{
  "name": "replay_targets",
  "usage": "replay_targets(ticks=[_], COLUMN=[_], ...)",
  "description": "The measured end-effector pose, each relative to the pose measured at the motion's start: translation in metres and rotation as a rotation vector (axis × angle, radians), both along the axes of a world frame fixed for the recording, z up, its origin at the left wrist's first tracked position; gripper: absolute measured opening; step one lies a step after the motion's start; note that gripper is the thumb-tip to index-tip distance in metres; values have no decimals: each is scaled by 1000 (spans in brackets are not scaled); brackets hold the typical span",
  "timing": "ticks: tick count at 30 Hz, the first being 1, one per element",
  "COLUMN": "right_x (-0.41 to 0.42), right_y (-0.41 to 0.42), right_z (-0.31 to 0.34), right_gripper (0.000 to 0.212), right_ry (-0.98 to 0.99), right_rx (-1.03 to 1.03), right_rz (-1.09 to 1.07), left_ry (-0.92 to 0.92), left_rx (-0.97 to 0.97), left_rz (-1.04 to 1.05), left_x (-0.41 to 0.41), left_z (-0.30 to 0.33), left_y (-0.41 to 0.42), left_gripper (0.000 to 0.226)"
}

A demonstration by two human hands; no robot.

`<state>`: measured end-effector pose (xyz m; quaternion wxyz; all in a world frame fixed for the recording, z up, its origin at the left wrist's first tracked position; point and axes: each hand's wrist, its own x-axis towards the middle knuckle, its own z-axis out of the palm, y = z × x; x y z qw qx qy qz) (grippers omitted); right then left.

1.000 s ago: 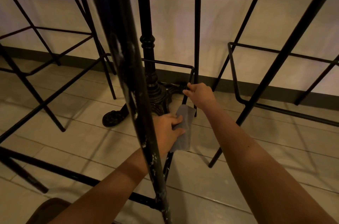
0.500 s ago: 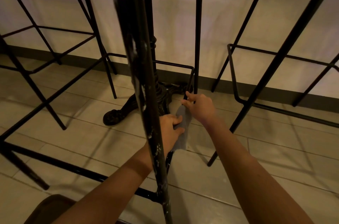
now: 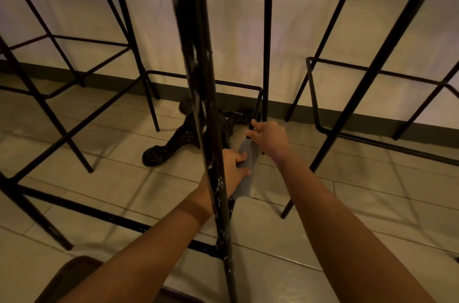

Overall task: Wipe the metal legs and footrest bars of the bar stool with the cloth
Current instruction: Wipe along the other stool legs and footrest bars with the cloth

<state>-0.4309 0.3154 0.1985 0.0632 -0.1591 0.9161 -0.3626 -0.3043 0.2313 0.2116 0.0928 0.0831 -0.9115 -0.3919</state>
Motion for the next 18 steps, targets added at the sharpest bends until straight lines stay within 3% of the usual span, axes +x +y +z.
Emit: replay_targets(ticks=[4, 8, 13, 18], right_x=[0, 0, 0, 2], right_y=[0, -1, -3, -4], right_z=[2, 2, 3, 2], right_gripper=[43, 45, 45, 45], right_ry=[-1, -11, -26, -24], right_rx=[26, 45, 63, 60], right_rz=[-7, -22, -32, -38], left_ry=[5, -25, -25, -5], left_rx=[39, 318, 349, 416], left_rz=[-6, -14, -45, -3], left_x=[12, 31, 38, 31], left_z=[-3, -12, -14, -5], left_y=[1, -3, -7, -1], left_gripper=[37, 15, 32, 10])
